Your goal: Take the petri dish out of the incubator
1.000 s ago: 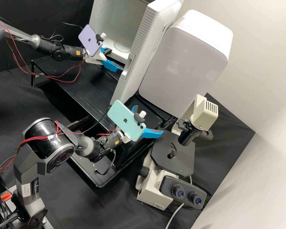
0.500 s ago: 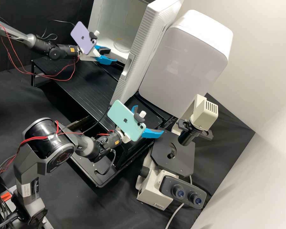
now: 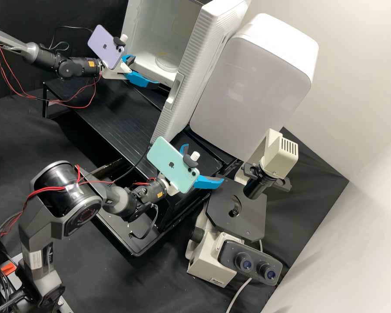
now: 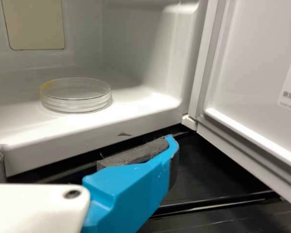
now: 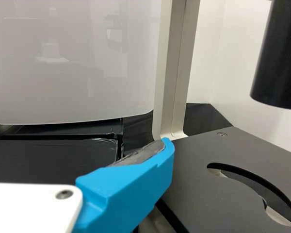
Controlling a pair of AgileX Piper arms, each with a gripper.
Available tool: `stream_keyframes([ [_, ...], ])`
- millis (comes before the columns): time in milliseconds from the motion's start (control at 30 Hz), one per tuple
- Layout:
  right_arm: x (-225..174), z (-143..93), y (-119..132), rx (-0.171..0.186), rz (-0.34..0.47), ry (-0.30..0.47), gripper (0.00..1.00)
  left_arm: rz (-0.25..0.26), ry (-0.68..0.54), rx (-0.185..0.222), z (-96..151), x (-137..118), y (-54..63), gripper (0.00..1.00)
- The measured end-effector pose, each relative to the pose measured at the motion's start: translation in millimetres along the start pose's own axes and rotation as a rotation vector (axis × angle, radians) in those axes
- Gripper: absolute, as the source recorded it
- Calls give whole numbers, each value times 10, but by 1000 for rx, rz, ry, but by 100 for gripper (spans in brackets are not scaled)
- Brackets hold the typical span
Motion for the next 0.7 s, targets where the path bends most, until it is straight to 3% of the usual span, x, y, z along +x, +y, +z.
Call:
stream_keyframes([
  [433,0,0,0,0,0,0,100,43,-47,-4,186,18,151,100],
  [700,0,0,0,0,0,0,100,110,-92,-8,359,-14,405,100],
])
